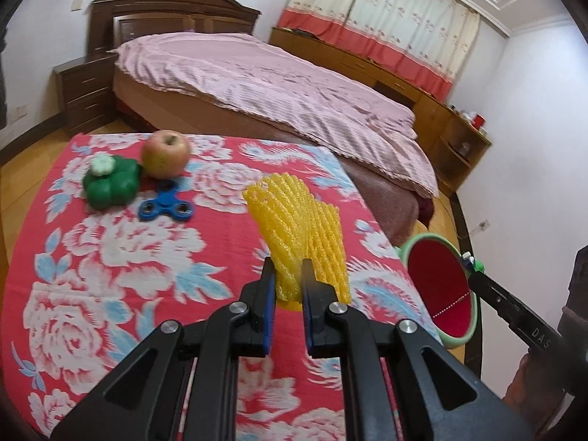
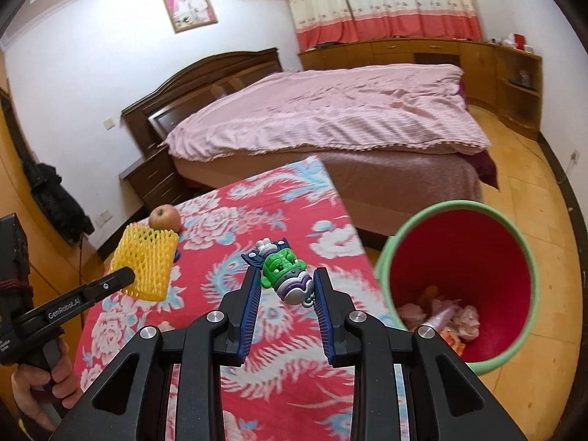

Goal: Collect trash
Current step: 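Drop the green car in the bucket with the right tool while left tool holds net, then drop the yellow foam net into the bucket by opening the left tool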

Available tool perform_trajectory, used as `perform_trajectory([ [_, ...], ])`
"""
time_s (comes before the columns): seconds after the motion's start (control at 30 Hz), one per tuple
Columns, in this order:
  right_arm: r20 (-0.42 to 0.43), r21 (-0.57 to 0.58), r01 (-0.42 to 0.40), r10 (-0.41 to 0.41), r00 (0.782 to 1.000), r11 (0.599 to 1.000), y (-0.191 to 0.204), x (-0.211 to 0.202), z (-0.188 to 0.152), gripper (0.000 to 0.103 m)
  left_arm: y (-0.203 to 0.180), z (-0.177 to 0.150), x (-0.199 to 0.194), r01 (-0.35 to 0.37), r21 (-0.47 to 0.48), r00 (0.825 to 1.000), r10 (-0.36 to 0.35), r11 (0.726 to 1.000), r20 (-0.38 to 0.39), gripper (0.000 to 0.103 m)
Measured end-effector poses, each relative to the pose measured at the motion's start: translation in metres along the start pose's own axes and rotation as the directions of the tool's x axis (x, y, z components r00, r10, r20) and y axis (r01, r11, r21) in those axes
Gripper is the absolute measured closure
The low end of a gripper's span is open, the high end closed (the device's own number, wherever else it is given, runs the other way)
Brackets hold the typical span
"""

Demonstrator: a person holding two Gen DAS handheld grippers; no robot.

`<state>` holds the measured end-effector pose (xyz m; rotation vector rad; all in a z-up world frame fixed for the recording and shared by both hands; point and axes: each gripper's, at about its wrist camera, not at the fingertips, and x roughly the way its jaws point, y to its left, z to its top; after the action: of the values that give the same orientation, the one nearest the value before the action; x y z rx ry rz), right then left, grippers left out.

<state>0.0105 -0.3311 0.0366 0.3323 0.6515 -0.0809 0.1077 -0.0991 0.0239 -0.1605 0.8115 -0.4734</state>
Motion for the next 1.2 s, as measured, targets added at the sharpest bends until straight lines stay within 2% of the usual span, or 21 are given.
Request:
perform_trajectory([
  [0.33, 0.029, 0.086, 0.074, -0.077, 0.997, 0.994, -0.049, -0.015, -0.003, 0.073, -0.057, -0.004, 0.025, 0.066, 0.109, 0.996, -0.059, 0.992, -0.068, 0.091],
  [0.6, 0.001, 0.149, 0.155, -0.157, 0.988, 0.977, -0.094, -0.012, -0.012, 0.073, -0.102, -0.007, 0.051, 0.107, 0.191, 0.989, -0.084, 0.976, -0.121, 0.092],
  [0.97, -0.051, 0.244, 0.229, -0.223, 0.973, 0.942, -0.152, 0.001, -0.026, 0.072, -0.156, -0.018, 0.098, 0.173, 0.259, 0.97, -0.118, 0.95, -0.212, 0.091],
  [1.2, -0.04, 0.259, 0.242, -0.24, 0.97, 0.935, -0.167, 0.0, -0.028, 0.072, -0.182, -0.025, 0.124, 0.214, 0.281, 0.955, -0.14, 0.935, -0.263, 0.092],
])
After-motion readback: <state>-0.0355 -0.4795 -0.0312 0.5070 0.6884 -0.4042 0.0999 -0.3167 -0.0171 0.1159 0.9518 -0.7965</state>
